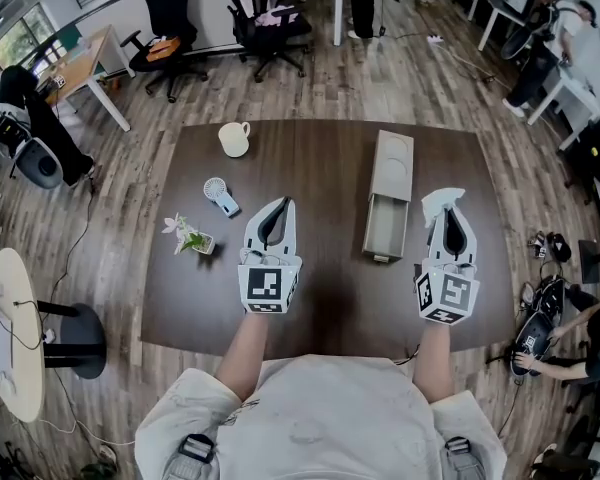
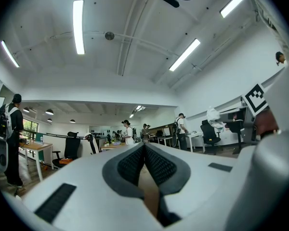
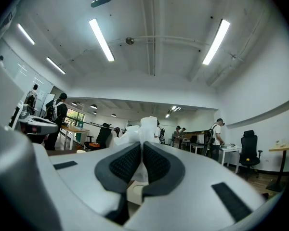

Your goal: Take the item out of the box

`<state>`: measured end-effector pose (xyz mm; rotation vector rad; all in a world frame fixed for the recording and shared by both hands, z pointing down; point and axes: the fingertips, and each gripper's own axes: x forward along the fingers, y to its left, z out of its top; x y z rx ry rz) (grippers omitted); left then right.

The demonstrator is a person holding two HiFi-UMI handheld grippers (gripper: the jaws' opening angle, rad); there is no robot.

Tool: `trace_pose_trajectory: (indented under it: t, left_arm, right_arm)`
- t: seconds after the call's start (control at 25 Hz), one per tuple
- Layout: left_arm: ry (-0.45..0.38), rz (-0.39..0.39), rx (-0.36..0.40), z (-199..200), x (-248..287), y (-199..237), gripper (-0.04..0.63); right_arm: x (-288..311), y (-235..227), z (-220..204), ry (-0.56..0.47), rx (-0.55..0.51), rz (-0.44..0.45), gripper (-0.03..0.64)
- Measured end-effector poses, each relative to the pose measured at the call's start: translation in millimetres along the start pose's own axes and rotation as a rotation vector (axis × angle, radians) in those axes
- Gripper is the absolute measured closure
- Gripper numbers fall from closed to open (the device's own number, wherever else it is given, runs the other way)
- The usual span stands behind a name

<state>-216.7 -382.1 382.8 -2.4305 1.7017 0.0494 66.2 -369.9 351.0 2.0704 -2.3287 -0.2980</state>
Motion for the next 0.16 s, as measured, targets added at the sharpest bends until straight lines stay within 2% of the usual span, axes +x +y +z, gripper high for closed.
trace_pose_trajectory:
  t: [0.16]
  left_arm:
    - [-0.008,0.002,0.004,3.4,-0.2,-1.2,0.594]
  right_arm:
    - [-1.2,-0.5,0.1,0.001,-0.001,0.001,0.600]
